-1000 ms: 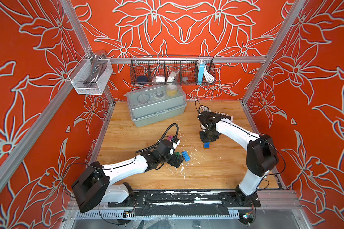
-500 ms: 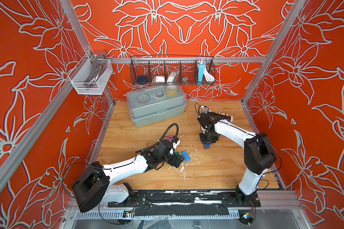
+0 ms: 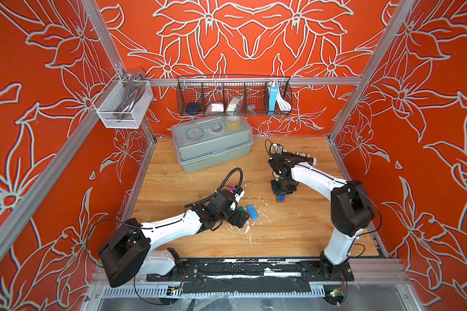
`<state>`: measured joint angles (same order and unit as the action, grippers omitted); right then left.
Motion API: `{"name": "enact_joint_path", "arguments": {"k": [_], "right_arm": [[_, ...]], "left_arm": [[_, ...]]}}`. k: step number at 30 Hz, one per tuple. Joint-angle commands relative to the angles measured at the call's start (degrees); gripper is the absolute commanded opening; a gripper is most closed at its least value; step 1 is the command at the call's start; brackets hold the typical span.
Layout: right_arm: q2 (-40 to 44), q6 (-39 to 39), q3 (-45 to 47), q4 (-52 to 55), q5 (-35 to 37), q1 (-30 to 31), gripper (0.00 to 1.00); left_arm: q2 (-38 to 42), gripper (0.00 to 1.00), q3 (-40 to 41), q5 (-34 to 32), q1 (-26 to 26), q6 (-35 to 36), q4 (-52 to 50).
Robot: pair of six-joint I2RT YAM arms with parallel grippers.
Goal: Assemble a spoon with lego
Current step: Assemble the lego brick with the lego brick.
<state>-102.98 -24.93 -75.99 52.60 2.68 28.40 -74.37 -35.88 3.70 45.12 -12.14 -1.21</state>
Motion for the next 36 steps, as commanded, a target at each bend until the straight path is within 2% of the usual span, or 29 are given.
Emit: {"name": "enact_joint_path", "arguments": {"k": [1, 12, 17, 22, 25, 28, 31, 36], "right_arm": [[-1.0, -1.4, 1.7, 0.8, -0.2, -0.6, 0.18], [-3.5, -3.1, 7.7, -5.4, -3.1, -1.4, 0.18], [-6.5, -2.8, 7.6, -5.0, -2.5, -1.3, 0.18], [-5.9, -4.2, 9.4, -7.5, -5.4, -1.5, 0.19], [-7.2, -3.5, 8.1, -5.2, -4.1, -1.5, 0.20], [-4.6, -3.8, 7.7, -4.7, -3.6, -1.6, 0.24], [-2.4, -3.9, 6.2, -3.2, -2.8, -1.6, 0.34], [0.3, -4.2, 4.8, -2.2, -3.2, -1.5, 0.42]], "left_arm": [[-0.5, 0.98, -1.3, -0.4, 0.4, 0.8, -0.1], [-0.4, 0.98, -1.1, -0.9, 0.4, 0.8, -0.4], [-0.2, 0.98, -1.0, -1.1, 0.4, 0.8, -0.6], [-0.1, 0.98, -1.0, -1.2, 0.4, 0.7, -0.7], [0.2, 0.98, -1.1, -1.3, 0.4, 0.8, -1.1], [0.5, 0.98, -0.9, -1.6, 0.4, 0.8, -1.2], [0.7, 0.98, -0.8, -1.7, 0.4, 0.8, -1.3], [1.2, 0.98, -0.9, -2.1, 0.5, 0.8, -1.5]]}}
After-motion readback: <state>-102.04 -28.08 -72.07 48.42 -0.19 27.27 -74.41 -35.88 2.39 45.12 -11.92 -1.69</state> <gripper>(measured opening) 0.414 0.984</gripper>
